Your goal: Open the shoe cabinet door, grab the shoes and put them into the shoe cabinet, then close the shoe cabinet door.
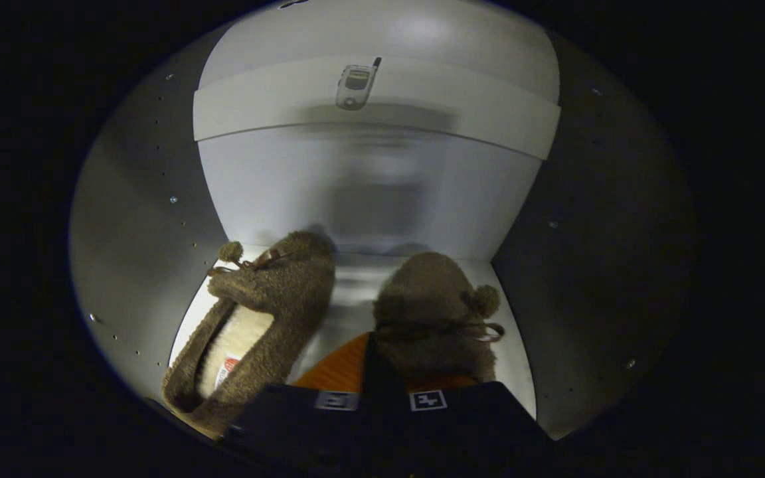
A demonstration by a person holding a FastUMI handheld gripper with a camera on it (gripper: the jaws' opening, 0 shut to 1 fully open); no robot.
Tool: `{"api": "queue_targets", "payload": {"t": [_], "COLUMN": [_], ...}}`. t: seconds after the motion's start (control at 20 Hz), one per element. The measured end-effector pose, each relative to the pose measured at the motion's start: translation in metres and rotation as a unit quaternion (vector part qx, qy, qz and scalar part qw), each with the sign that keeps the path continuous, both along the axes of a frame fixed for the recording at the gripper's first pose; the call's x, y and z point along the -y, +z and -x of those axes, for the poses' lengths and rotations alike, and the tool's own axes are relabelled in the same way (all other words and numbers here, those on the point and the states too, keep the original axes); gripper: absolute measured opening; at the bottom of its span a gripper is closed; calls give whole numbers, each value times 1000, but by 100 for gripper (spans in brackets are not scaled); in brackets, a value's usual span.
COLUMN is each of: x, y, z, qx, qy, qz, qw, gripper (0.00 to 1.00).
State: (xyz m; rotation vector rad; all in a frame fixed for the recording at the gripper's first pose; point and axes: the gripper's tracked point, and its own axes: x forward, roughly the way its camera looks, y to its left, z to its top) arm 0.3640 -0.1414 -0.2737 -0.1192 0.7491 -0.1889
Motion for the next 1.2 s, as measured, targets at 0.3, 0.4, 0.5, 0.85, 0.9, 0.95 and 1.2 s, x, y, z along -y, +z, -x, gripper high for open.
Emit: {"api": "queue_targets", "payload": {"t": [0.3, 0.4, 0.5, 0.85, 0.9, 0.95, 1.2], "x": [-7, -15, -30, -72, -77, -80, -83], "y": [45, 71, 104, 206, 217, 227, 265], "z": [44, 67, 98, 229, 249, 270, 365], "qx": [83, 115, 155, 278, 290, 302, 336], "qy": [-16, -8, 8, 58, 63, 68, 92], "qz": [-13, -10, -6, -24, -31, -35, -33], "qw": [996, 993, 988, 959, 954, 950, 937], "gripper": [42, 54, 65, 100, 100, 100, 98]}}
